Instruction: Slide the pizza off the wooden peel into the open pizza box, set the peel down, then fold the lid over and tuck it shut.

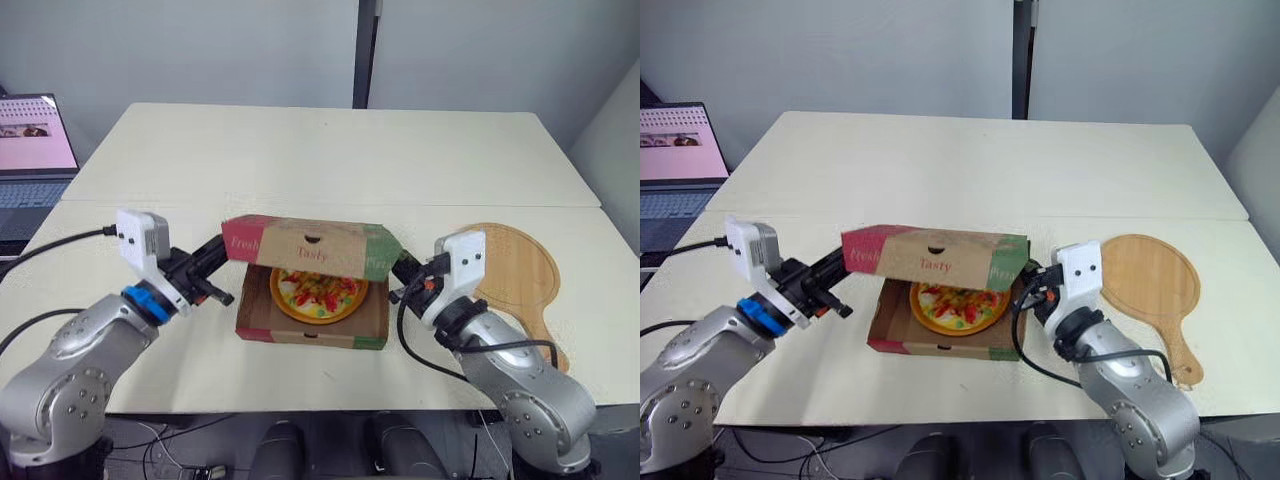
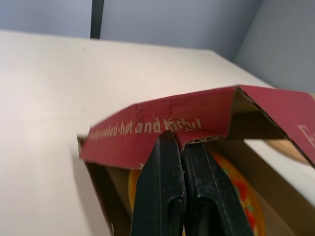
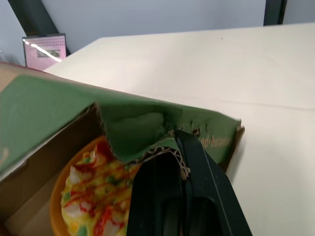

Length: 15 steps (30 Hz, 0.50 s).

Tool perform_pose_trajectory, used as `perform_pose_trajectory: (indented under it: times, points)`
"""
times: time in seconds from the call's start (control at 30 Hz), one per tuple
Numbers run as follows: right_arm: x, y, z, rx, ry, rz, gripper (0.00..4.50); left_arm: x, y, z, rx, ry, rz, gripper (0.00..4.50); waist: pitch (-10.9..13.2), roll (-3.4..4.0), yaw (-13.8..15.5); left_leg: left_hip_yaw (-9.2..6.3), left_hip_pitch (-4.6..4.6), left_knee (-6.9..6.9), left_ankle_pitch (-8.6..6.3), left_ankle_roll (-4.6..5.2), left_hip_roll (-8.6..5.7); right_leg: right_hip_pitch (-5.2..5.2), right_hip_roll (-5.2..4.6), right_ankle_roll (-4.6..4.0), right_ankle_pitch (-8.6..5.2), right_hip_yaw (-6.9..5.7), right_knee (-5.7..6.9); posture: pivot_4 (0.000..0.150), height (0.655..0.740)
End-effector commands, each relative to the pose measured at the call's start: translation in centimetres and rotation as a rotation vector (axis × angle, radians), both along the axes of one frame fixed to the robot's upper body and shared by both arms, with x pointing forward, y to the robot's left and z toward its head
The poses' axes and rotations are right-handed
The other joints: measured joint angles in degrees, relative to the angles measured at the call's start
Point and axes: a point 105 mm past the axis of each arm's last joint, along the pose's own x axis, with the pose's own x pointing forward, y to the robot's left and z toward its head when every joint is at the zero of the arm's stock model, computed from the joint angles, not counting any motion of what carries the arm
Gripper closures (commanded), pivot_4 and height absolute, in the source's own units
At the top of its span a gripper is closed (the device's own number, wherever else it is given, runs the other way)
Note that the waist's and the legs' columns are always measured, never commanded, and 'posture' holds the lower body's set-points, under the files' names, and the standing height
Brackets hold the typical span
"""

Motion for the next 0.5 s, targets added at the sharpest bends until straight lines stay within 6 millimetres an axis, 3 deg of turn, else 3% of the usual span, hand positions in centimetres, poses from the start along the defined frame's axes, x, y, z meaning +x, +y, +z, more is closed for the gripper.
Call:
perform_pose_trajectory:
  times: [0.03,0.33,0.43,0.5]
  points:
    - [-0.7,1.1,-0.7,0.000,0.010,0.055,4.47,-1.0,-1.2,-0.1,0.003,-0.012,-0.042,4.50,-0.03,-0.02,0.00,0.00,0.01,0.01,0.00,0.00,0.00,0.01,0.00,0.00,-0.01,0.00,0.00,0.150,0.7344]
    - [-0.7,0.8,-1.9,0.021,0.050,0.046,4.47,-1.1,-1.4,-0.6,0.007,-0.016,-0.033,4.50,-0.17,-0.05,0.01,0.01,0.01,0.03,0.00,0.00,-0.02,0.03,0.02,-0.19,-0.11,0.01,-0.01,0.150,0.7344]
    - [-0.8,0.3,-1.9,0.045,0.059,0.044,3.84,-1.2,-1.4,-0.7,0.017,-0.022,-0.030,4.50,-0.19,-0.07,0.04,0.01,0.00,0.03,0.00,0.00,-0.01,0.03,0.02,-0.19,-0.11,0.02,-0.02,0.150,0.7344]
    - [-1.2,0.0,-2.0,0.041,0.063,0.063,3.16,-1.2,-1.3,-0.7,0.024,-0.025,-0.031,4.50,-0.18,-0.05,0.20,0.02,-0.05,0.04,0.00,0.00,0.00,0.01,-0.01,-0.21,-0.12,0.04,-0.02,0.150,0.7344]
